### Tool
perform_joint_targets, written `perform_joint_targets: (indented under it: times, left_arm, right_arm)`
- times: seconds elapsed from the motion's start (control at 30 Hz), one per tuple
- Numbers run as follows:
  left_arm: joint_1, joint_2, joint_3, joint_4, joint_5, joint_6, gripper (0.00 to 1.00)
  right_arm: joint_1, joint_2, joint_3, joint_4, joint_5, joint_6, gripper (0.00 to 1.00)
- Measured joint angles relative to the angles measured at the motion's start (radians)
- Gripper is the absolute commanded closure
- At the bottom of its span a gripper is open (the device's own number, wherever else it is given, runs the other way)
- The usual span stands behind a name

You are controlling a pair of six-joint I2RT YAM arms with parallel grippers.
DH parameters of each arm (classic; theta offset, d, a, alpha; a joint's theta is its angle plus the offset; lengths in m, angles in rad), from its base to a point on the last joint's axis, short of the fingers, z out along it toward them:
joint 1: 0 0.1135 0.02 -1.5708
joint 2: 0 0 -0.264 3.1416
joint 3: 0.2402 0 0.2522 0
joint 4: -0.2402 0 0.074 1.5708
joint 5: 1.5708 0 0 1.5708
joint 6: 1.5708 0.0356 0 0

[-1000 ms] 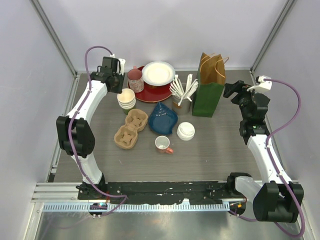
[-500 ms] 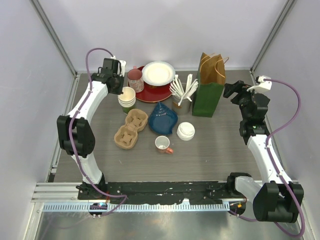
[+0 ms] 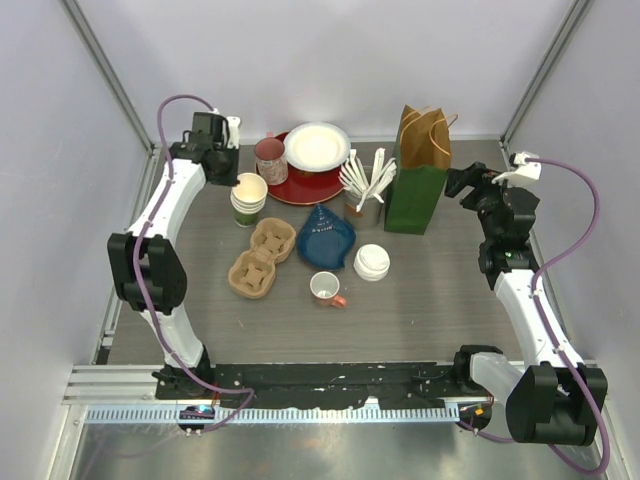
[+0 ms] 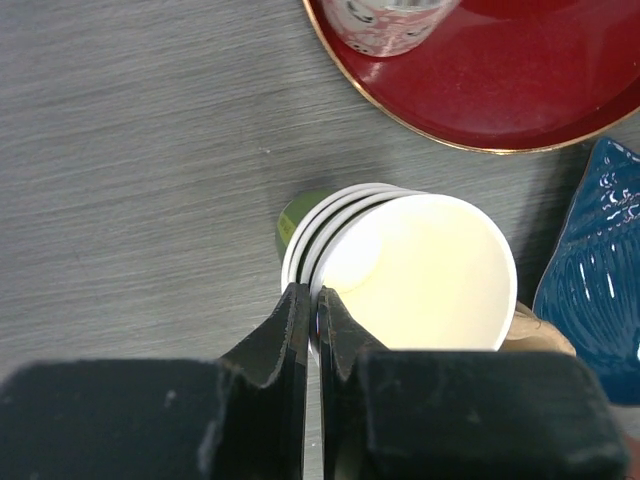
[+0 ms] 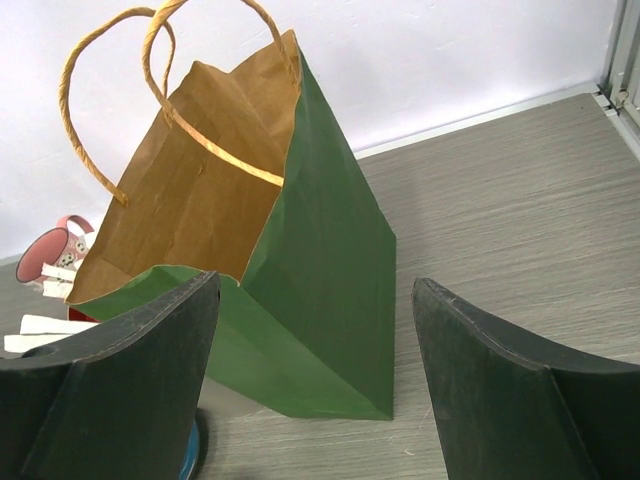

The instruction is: Pack the takeout coffee

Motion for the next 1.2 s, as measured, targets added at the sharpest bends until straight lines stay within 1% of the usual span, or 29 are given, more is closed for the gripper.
perform_joint_targets:
  times: [0.2,0.3,0.37,0.43,0.57,0.63,0.7,0.77,0.9,1.03,1.1,1.2]
  left_arm:
    - [0.089,-0.002,0.0,-0.006,0.095,-0.057,0.94]
    - [0.106,-0.012,0.0,-0.014,0.129,-0.075,0.94]
    - [0.105,-0.029,0.0,-0.029,0.163,-0.091,0.94]
    - [0.103,-0.05,-0.004,-0.033,0.182,-0.104,0.94]
    - [0.108,-0.097,-0.011,-0.035,0.196,-0.11,0.94]
    - [0.117,-0.101,-0.007,-0.038,0.196,-0.111,0.94]
    - [0.126,-0.099,0.021,-0.047,0.189,-0.111,0.94]
    - [0.133,-0.099,0.058,-0.056,0.18,-0.111,0.94]
    - [0.14,-0.099,0.195,-0.074,0.172,-0.109,0.94]
    - [0.12,-0.1,0.335,-0.108,0.183,-0.111,0.94]
    - [0.08,-0.108,0.372,-0.134,0.19,-0.108,0.94]
    - [-0.057,-0.122,0.387,-0.175,0.22,-0.094,0.94]
  right_arm:
    - [0.0,0.0,0.0,-0.005,-0.026,0.003,0.17]
    - [0.01,0.0,0.009,-0.023,-0.044,0.003,0.17]
    - [0.047,0.007,0.051,-0.083,-0.045,-0.014,0.16]
    - [0.13,0.02,0.124,-0.143,-0.032,-0.06,0.14]
    - [0.286,0.039,0.251,-0.183,-0.047,-0.137,0.14]
    - [0.31,0.061,0.307,-0.196,-0.066,-0.145,0.14]
    - [0.312,0.092,0.36,-0.211,-0.076,-0.146,0.14]
    - [0.314,0.12,0.375,-0.22,-0.08,-0.145,0.14]
    - [0.318,0.138,0.376,-0.261,-0.085,-0.13,0.12]
    - [0.321,0.143,0.42,-0.352,-0.003,-0.123,0.09]
    - [0.321,0.15,0.46,-0.395,0.06,-0.12,0.09]
    - [0.307,0.153,0.508,-0.452,0.129,-0.108,0.09]
